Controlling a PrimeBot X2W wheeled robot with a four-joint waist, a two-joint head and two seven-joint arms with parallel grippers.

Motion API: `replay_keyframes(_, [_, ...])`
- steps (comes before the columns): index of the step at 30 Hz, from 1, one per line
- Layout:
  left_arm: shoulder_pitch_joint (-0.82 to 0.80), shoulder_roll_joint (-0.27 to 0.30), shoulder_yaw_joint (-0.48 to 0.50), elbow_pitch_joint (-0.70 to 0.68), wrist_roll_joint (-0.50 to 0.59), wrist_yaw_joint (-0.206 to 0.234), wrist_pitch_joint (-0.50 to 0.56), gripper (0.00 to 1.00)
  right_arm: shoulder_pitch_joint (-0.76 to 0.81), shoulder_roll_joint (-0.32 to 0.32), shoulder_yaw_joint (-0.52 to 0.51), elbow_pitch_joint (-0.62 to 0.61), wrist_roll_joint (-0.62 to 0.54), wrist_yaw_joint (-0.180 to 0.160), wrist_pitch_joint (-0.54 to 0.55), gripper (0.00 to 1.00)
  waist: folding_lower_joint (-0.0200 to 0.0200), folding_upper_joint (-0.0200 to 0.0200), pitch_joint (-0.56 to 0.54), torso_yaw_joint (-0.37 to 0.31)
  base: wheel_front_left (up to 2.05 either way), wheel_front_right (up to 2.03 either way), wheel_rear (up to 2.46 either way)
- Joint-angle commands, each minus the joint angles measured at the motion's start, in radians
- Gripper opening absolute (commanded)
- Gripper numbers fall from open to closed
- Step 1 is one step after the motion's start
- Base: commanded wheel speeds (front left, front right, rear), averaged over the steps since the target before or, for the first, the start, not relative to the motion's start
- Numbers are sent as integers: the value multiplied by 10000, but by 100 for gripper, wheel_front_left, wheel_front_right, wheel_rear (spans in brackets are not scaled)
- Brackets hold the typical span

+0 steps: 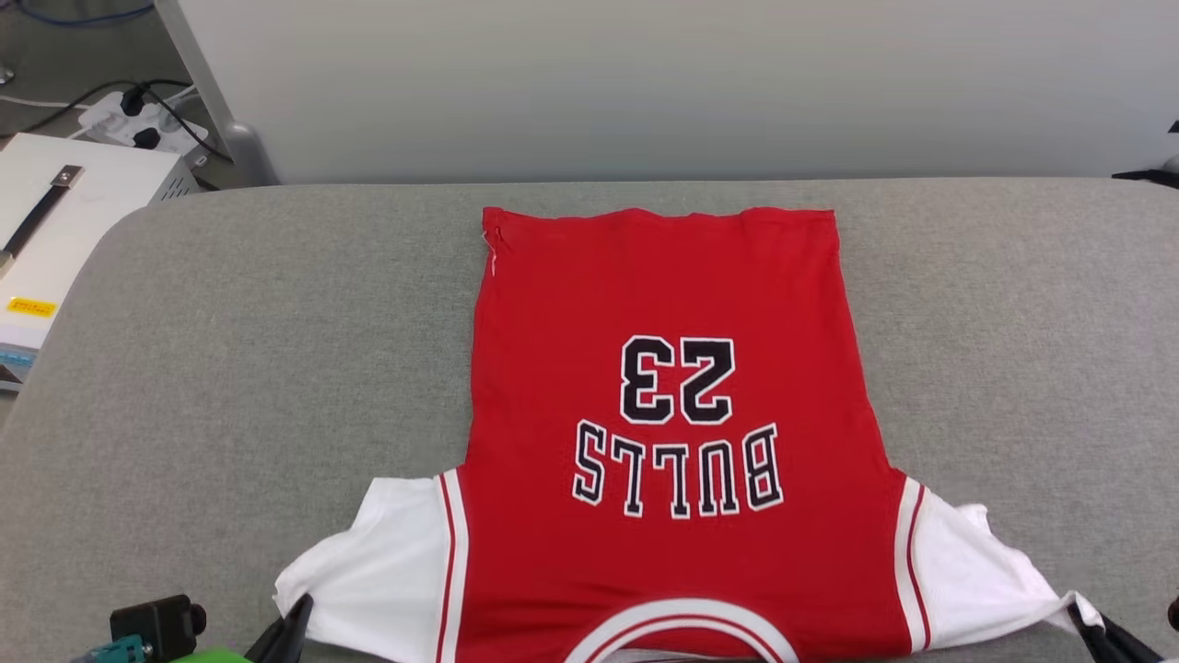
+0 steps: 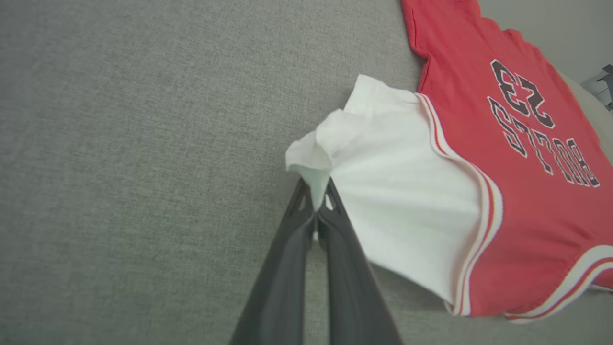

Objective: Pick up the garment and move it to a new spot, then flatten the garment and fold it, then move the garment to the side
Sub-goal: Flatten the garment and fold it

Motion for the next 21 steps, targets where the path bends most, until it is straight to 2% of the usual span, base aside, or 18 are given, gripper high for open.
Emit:
replay_keyframes(1, [193, 24, -2, 115, -32, 189, -1, 0, 288, -75, -181, -75, 113, -21, 205, 0, 1, 0, -77, 34, 0, 0, 0])
replay_keyframes(4, [289, -94, -83, 251, 22, 220, -10, 0, 644, 3, -462, -301, 140, -21, 552, 0, 1, 0, -85, 53, 0, 0, 0])
replay_keyframes(5, [289, -131, -97, 288, 47, 223, -14, 0, 698, 42, -533, -378, 129, -21, 628, 17, 1, 0, -82, 56, 0, 0, 0])
replay_keyframes(7, [252, -240, -108, 348, 96, 206, -24, 0, 770, 203, -696, -514, 170, -21, 838, 62, 1, 0, -78, 74, 0, 0, 0])
replay_keyframes(8, [224, -293, -103, 373, 124, 192, -31, 0, 773, 267, -739, -606, 134, -21, 942, 90, 1, 0, -83, 77, 0, 0, 0])
replay_keyframes(9, [196, -329, -107, 392, 168, 191, -36, 0, 759, 298, -749, -684, 72, -21, 1012, 100, 1, 0, -87, 76, 0, 0, 0])
replay_keyframes(15, [-120, -586, -183, 334, 612, 244, -63, 0, 485, 338, -1169, -1278, -265, -21, 1202, 100, 1, 0, -49, 138, 0, 0, 0])
replay_keyframes(21, [-411, -698, -79, -99, 1165, 413, -88, 0, -319, 6, -1994, -2249, -488, -21, 1214, 100, 1, 0, 213, 241, 0, 0, 0])
